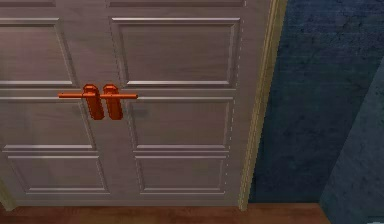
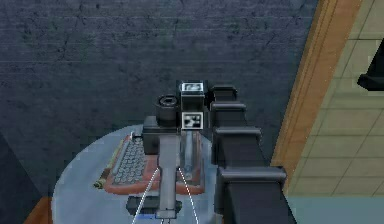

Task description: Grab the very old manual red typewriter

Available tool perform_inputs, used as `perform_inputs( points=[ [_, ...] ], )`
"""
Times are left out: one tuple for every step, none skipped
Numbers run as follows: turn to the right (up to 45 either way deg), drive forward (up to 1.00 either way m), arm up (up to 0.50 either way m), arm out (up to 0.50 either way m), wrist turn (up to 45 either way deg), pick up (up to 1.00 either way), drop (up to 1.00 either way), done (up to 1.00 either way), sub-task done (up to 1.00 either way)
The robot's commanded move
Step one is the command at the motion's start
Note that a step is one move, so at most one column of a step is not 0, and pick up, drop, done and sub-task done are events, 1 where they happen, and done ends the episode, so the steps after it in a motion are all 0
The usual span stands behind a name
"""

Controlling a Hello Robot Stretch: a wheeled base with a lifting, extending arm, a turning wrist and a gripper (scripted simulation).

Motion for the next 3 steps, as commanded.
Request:
perform_inputs(
  points=[
    [0.0, 0.00, 0.00, 0.00, 45.0, 0.00, 0.00, 0.00, 0.00],
    [0.0, 0.00, 0.00, 0.00, 45.0, 0.00, 0.00, 0.00, 0.00],
    [0.0, 0.00, 0.00, 0.00, 45.0, 0.00, 0.00, 0.00, 0.00]
  ],
)
